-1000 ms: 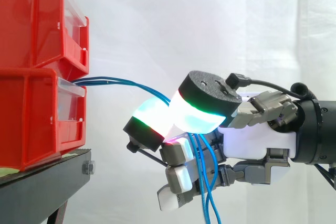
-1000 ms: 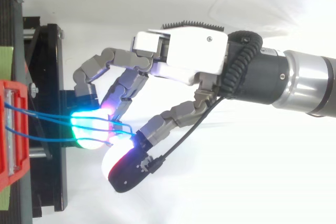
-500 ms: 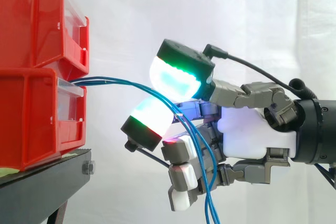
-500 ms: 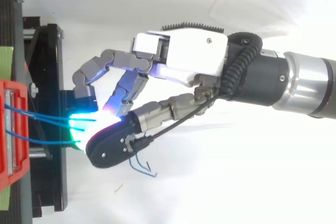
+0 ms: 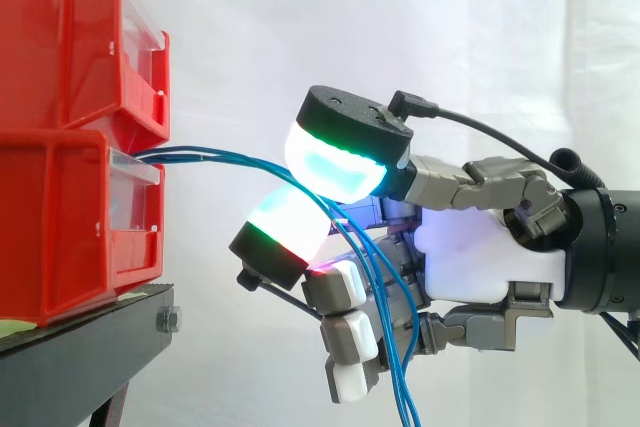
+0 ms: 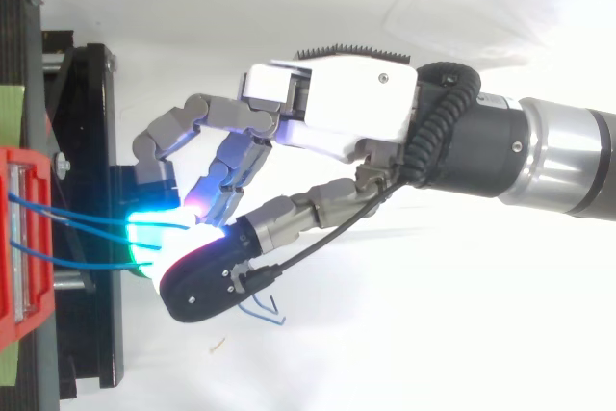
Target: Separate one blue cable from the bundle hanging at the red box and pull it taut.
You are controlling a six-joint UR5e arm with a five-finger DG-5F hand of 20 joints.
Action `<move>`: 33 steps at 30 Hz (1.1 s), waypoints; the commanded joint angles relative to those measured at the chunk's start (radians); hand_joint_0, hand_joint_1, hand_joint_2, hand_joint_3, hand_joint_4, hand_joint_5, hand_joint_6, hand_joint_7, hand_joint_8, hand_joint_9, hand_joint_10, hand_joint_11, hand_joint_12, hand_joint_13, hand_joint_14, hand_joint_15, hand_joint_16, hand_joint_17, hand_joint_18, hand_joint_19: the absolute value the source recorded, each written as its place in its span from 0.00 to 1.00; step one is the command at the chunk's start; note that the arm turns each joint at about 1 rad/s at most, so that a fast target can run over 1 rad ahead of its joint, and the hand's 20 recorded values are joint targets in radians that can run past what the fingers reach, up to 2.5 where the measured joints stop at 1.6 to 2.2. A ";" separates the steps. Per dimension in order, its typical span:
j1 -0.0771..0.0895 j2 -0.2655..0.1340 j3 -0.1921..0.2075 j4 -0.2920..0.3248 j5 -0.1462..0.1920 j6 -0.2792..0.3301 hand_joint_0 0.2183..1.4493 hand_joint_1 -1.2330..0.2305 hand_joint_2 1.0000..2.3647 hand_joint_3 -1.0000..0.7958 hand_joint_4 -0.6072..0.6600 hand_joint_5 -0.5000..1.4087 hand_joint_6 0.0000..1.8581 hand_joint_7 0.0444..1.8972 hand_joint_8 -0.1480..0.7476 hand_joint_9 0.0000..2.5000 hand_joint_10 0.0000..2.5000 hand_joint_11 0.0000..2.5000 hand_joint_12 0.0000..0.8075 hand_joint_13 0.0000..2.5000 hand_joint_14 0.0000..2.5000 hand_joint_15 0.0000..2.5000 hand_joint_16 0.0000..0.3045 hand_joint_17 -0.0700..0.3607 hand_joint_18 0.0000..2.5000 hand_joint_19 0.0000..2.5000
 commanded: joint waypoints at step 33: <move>0.000 0.000 -0.001 0.002 -0.001 0.000 0.30 0.50 0.01 0.41 0.54 0.18 0.44 0.59 0.53 0.46 0.01 0.39 0.47 0.45 0.01 0.32 0.15 0.39 0.38 0.29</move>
